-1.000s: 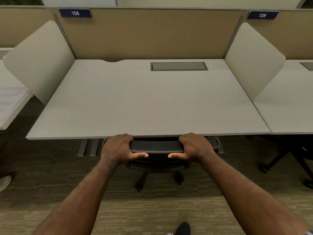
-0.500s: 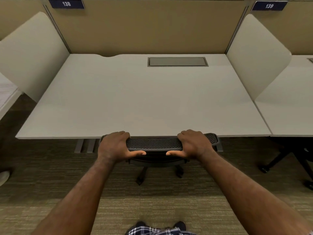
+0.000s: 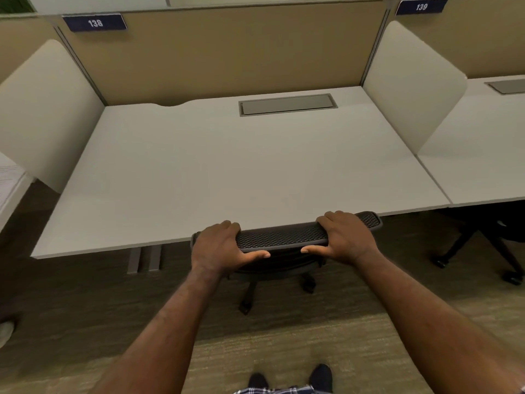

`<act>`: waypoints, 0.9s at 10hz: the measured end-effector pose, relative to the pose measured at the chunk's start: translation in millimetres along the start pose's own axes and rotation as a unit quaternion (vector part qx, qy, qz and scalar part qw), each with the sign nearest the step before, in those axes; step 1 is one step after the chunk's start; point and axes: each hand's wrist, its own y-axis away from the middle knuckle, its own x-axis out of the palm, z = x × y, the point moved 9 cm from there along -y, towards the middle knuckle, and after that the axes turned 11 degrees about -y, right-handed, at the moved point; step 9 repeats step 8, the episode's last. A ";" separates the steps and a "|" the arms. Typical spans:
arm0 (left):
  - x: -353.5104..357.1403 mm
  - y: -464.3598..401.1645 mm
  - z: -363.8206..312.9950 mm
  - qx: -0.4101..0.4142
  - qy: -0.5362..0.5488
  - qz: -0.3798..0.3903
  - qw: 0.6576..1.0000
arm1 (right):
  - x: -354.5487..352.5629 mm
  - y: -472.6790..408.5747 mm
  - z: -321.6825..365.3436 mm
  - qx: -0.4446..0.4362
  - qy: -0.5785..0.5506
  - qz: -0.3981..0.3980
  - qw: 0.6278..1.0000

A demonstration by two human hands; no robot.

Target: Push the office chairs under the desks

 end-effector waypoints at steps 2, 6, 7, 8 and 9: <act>-5.3 -3.0 -7.6 0.030 0.057 0.004 0.998 | -10.5 30.3 -12.6 0.060 -0.033 -0.053 0.996; -80.9 -71.3 -171.0 0.142 0.067 -0.120 0.980 | -69.0 79.8 -134.4 0.152 -0.062 -0.123 0.979; -90.9 -88.0 -223.9 0.154 0.076 -0.119 0.978 | -80.0 93.6 -183.3 0.157 -0.070 -0.114 0.978; -103.9 -111.8 -306.0 0.162 0.094 -0.109 0.976 | -98.3 116.7 -255.6 0.185 -0.071 -0.124 0.972; -103.9 -111.8 -306.0 0.162 0.094 -0.109 0.976 | -98.3 116.7 -255.6 0.185 -0.071 -0.124 0.972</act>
